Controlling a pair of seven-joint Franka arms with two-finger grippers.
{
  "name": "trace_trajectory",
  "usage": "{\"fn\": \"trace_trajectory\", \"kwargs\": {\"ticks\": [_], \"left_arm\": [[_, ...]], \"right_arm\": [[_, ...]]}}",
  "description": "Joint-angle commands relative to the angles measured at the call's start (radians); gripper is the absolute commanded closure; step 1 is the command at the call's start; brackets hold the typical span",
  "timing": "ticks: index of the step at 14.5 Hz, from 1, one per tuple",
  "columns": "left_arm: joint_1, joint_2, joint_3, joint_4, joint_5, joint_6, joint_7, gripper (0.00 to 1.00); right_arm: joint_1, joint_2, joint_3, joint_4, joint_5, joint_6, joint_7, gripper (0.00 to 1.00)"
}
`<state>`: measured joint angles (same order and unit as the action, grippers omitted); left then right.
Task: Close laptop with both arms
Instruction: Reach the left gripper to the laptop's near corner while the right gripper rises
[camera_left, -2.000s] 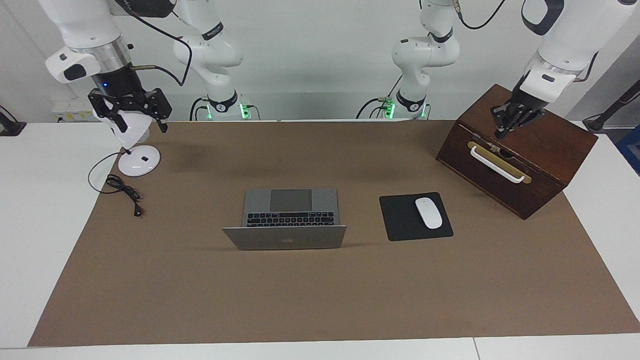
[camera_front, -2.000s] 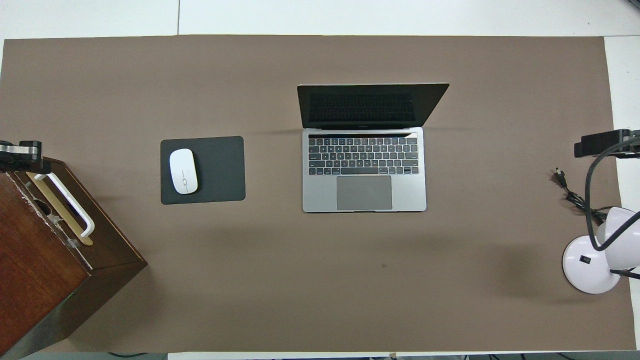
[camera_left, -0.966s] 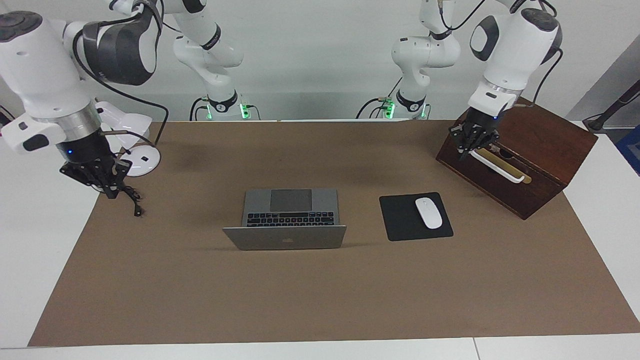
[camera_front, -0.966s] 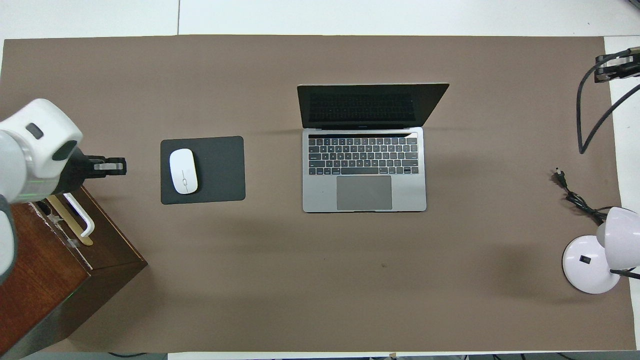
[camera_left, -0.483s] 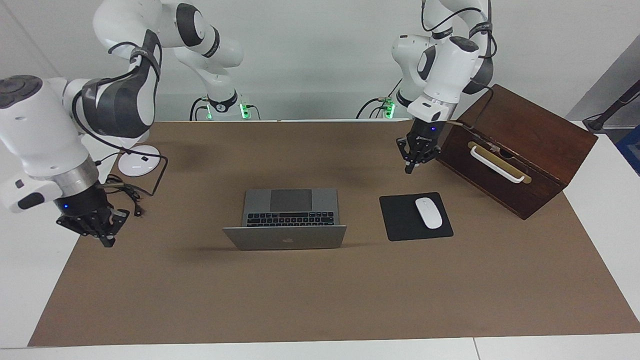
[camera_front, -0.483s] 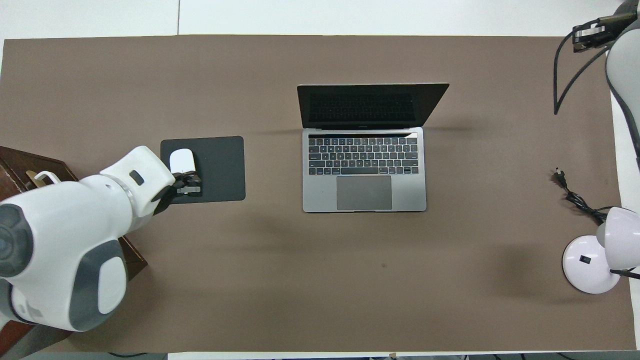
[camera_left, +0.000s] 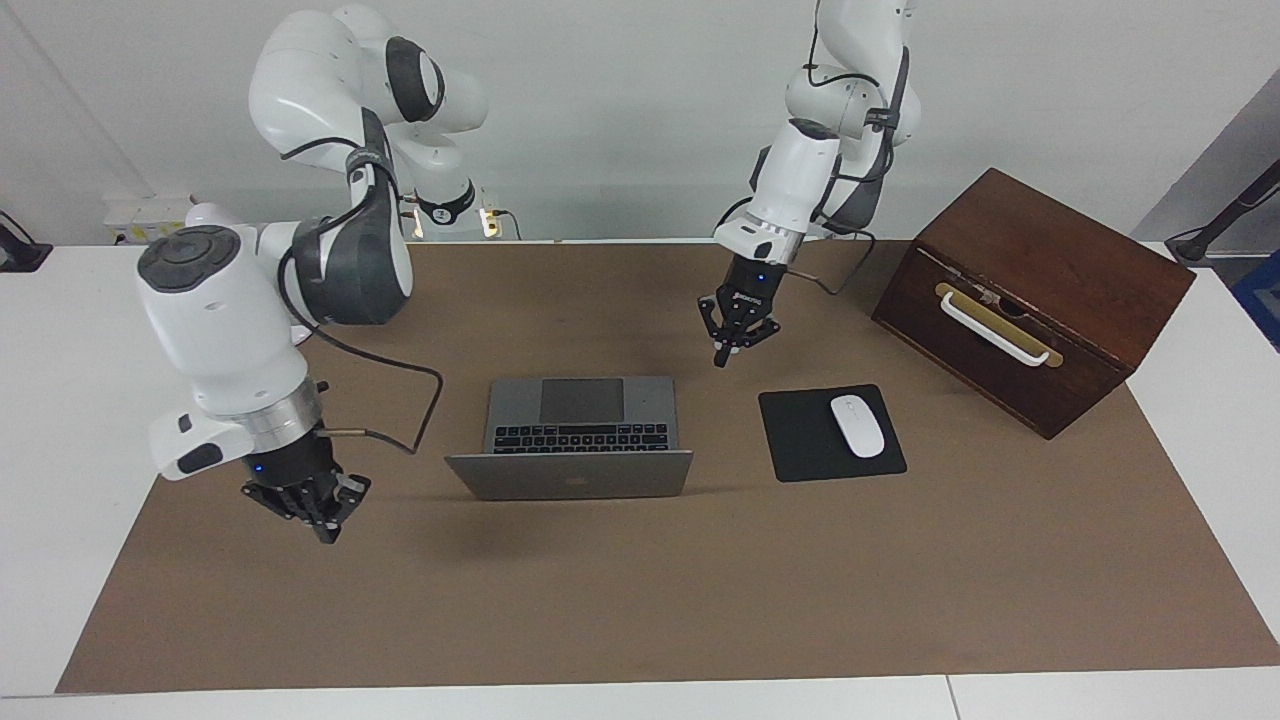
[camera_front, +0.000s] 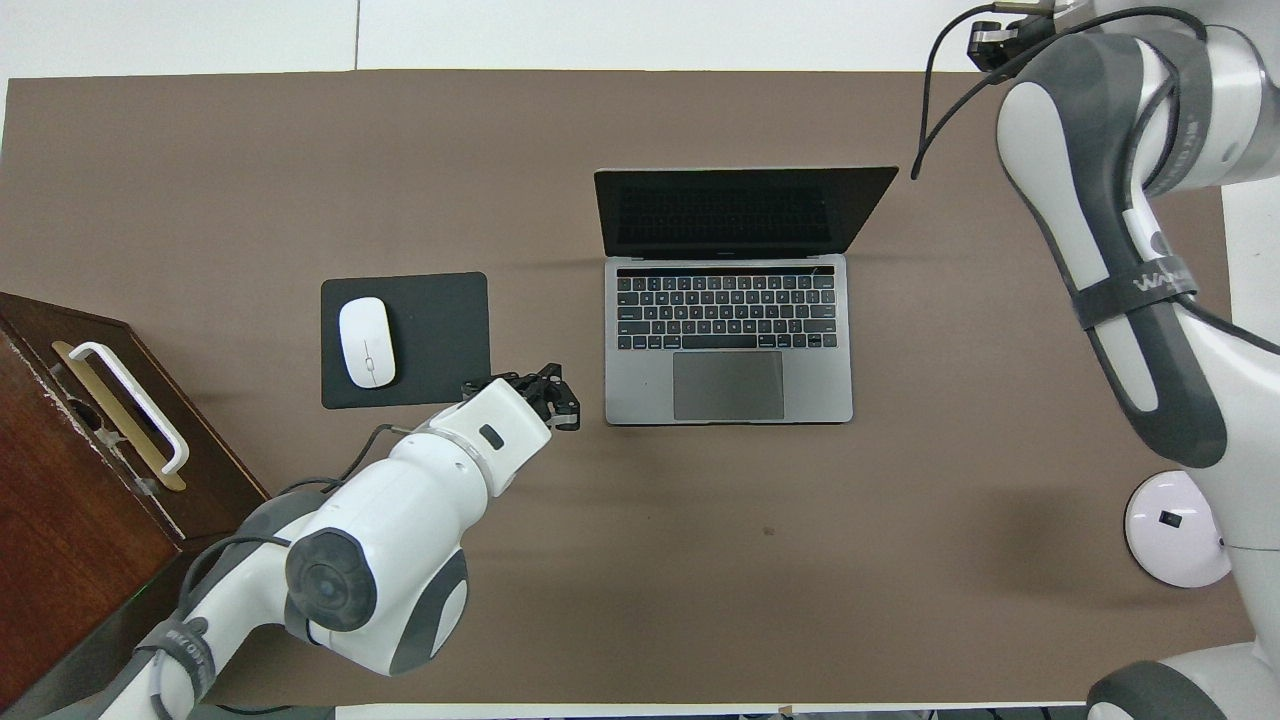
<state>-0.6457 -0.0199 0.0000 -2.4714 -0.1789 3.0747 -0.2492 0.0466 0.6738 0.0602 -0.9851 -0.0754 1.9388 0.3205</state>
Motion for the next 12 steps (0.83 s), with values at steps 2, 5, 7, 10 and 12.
{"fn": "trace_trajectory", "kwargs": {"ticks": [2, 5, 7, 10, 12], "left_arm": [[-0.06, 0.109, 0.015, 0.022, -0.019, 0.154, 0.002, 1.0], [-0.107, 0.227, 0.015, 0.045, -0.019, 0.31, 0.001, 1.0], [-0.117, 0.279, 0.015, 0.058, -0.019, 0.375, 0.001, 1.0], [-0.127, 0.319, 0.015, 0.058, -0.017, 0.421, 0.001, 1.0], [-0.138, 0.321, 0.017, 0.058, -0.017, 0.421, 0.002, 1.0]], "right_arm": [[0.038, 0.003, 0.012, 0.019, 0.0, -0.015, 0.135, 1.0], [0.055, 0.001, 0.01, 0.019, 0.002, -0.014, 0.14, 1.0], [0.055, 0.001, 0.012, 0.019, -0.004, -0.009, 0.14, 1.0], [0.094, -0.003, 0.01, 0.014, -0.017, -0.015, 0.135, 1.0], [0.12, -0.008, 0.01, 0.005, -0.018, -0.018, 0.126, 1.0]]}}
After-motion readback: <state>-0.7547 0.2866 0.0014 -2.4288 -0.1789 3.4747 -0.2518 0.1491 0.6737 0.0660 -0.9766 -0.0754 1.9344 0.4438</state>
